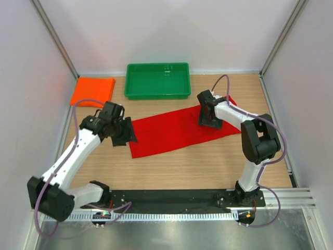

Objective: Fold and stack the t-shirts
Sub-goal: Fold the tshirt

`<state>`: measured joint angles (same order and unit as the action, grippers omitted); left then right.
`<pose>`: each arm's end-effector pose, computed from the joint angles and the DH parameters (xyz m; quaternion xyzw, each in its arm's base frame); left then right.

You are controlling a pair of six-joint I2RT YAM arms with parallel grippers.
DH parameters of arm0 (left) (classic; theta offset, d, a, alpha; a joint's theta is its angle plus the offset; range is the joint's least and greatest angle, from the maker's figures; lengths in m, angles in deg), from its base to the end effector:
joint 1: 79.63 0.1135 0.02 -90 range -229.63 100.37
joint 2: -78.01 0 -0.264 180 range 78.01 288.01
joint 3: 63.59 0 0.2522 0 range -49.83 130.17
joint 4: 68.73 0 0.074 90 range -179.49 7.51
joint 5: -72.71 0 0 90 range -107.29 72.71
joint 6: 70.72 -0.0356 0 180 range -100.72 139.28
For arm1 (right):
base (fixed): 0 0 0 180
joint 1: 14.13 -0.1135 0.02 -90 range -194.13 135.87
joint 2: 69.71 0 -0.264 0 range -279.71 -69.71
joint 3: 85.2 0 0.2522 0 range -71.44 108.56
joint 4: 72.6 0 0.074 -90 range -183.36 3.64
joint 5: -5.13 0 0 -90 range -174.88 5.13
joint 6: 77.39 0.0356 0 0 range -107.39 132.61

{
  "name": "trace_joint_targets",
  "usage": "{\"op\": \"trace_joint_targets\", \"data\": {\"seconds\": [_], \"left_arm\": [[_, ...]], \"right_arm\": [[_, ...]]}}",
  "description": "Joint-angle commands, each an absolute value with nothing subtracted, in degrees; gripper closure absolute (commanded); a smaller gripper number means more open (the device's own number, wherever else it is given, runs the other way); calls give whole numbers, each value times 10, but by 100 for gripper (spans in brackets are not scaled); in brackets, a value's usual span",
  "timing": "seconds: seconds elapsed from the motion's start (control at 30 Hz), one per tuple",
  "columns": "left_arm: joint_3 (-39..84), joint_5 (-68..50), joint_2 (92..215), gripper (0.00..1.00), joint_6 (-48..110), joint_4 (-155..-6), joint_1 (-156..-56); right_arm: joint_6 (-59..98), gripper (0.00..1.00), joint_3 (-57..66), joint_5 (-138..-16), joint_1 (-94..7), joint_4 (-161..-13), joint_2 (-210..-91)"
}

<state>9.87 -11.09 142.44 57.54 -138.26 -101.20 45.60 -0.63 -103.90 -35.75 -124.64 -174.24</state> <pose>0.1929 -0.0804 0.2960 -0.1265 0.9574 -0.1721 0.1943 0.3357 0.1206 0.1806 0.1222 0.9667 -0.0743 0.2120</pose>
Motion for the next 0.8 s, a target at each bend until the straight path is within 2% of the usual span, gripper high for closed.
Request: {"op": "trace_joint_targets", "data": {"seconds": [0.0,0.1,0.3,0.57,0.77], "left_arm": [[177,-124,1517,43,491,-1359,-1028],[233,-136,1611,41,453,-1357,-1049],[291,-125,1738,41,397,-1339,-1060],[279,-169,1855,41,416,-1309,-1071],[251,-197,1888,41,463,-1320,-1081]], "right_arm": [[513,25,56,-1068,-354,-1289,-1703],[594,22,76,-1069,-333,-1307,-1710],[653,21,111,-1107,-314,-1325,-1746],[609,20,150,-1125,-288,-1311,-1806],[540,20,177,-1094,-259,-1281,-1872]]}}
